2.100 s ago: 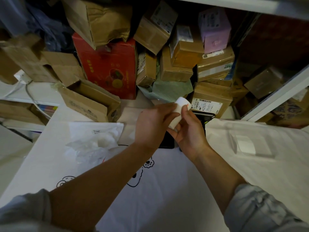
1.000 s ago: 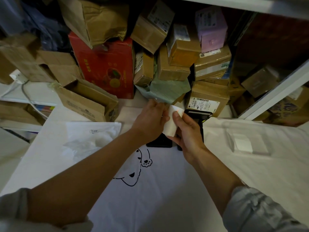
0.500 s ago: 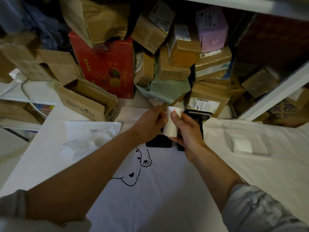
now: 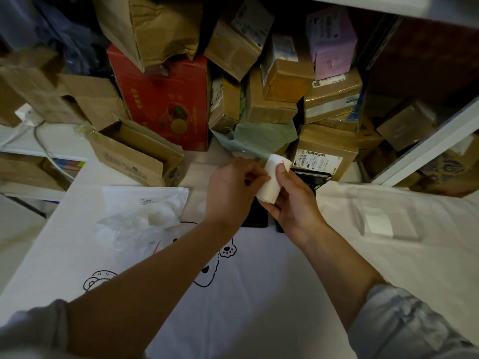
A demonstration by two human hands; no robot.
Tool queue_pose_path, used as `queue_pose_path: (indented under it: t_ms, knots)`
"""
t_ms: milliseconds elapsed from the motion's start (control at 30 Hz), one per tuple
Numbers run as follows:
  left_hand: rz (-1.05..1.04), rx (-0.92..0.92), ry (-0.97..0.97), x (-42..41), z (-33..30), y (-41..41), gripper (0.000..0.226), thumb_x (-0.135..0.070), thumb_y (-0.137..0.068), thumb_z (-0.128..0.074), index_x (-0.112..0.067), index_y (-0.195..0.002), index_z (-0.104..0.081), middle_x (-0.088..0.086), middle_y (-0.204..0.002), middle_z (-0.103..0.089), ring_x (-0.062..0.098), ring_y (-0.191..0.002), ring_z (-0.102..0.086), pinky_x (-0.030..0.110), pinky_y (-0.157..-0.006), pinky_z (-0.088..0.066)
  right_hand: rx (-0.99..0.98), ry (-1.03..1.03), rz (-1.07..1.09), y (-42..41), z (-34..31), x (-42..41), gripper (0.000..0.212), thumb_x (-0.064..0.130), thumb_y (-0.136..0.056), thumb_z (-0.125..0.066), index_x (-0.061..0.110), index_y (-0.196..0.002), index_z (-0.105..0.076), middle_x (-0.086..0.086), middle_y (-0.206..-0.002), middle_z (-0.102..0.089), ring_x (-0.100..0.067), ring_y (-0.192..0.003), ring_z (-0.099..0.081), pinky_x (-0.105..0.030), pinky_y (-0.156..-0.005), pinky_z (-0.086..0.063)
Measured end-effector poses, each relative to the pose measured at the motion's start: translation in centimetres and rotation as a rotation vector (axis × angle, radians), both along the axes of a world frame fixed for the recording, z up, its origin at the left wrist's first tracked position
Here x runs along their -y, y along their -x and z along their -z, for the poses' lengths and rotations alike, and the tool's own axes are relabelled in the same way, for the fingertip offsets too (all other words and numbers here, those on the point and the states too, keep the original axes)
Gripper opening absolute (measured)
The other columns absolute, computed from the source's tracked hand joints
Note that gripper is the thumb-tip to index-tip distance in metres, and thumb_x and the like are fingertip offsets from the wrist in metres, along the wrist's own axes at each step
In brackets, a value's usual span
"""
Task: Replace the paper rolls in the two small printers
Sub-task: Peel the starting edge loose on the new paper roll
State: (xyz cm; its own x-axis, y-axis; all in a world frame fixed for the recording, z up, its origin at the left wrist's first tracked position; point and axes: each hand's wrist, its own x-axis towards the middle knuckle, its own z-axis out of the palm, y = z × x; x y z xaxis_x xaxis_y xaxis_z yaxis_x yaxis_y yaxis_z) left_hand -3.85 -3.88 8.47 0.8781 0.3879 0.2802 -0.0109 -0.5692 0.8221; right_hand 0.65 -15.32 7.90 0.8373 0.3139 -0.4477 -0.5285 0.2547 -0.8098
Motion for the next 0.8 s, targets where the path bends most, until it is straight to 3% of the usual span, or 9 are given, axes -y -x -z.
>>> queue_pose_path:
  t_ms: [200,367,467,567,733,800]
  knots:
    - [0.096,-0.116,0.035,-0.8,0.3,-1.1,0.004,-0.018,-0.083,-0.068,-0.015,-0.086,-0.068,-0.006,-0.082,-0.065,0.008,-0.075,-0.059,0.02,-0.068,-0.048,0.024,0.024,0.003,0.3,-0.2,0.1,0.031,0.03,-0.093,-0.056,0.023,-0.123,-0.059,-0.003,-0.109,-0.069,-0.017,-0.096,-0.066,-0.024,-0.057,-0.055]
    - [0.098,-0.055,0.069,-1.7,-0.4,-1.2,0.003,-0.01,-0.088,-0.061,-0.009,-0.089,-0.063,-0.009,-0.078,-0.058,0.008,-0.079,-0.056,0.016,-0.067,-0.05,-0.011,-0.11,-0.069,-0.1,-0.6,0.7,0.021,0.025,-0.094,-0.054,0.023,-0.112,-0.062,-0.007,-0.108,-0.07,-0.018,-0.096,-0.068,-0.027,-0.066,-0.056]
    - [0.101,-0.032,0.109,-2.4,-0.8,-1.3,0.006,-0.008,-0.089,-0.06,-0.012,-0.086,-0.059,-0.014,-0.076,-0.056,0.006,-0.078,-0.057,0.022,-0.07,-0.056,0.029,-0.15,-0.131,-0.1,-0.7,0.8,0.032,0.017,-0.091,-0.056,0.024,-0.123,-0.059,-0.008,-0.118,-0.068,-0.021,-0.107,-0.065,-0.028,-0.075,-0.056]
    - [0.122,-0.018,0.046,-2.1,-1.0,-1.3,0.009,-0.007,-0.09,-0.057,-0.013,-0.085,-0.055,-0.007,-0.077,-0.056,0.011,-0.079,-0.059,0.02,-0.068,-0.053,0.072,-0.163,-0.13,0.0,-0.7,0.2,0.045,0.013,-0.087,-0.06,0.021,-0.131,-0.054,-0.008,-0.12,-0.066,-0.022,-0.108,-0.066,-0.034,-0.083,-0.057]
    - [0.22,-0.066,0.018,-2.4,-1.3,-1.5,0.001,-0.004,-0.092,-0.053,-0.004,-0.092,-0.053,-0.006,-0.075,-0.052,0.017,-0.079,-0.057,0.033,-0.072,-0.055,0.134,-0.094,-0.08,-0.1,-0.5,-0.2,0.043,0.008,-0.09,-0.057,0.02,-0.132,-0.054,-0.007,-0.121,-0.065,-0.021,-0.107,-0.065,-0.035,-0.083,-0.057]
    - [0.252,-0.078,-0.011,-2.4,-1.4,-1.6,0.003,-0.004,-0.092,-0.053,-0.006,-0.091,-0.052,-0.009,-0.074,-0.05,0.018,-0.077,-0.056,0.03,-0.069,-0.053,0.155,-0.053,-0.049,0.0,-0.5,-0.3,0.041,0.009,-0.092,-0.055,0.023,-0.13,-0.055,-0.007,-0.122,-0.063,-0.021,-0.108,-0.063,-0.033,-0.079,-0.057]
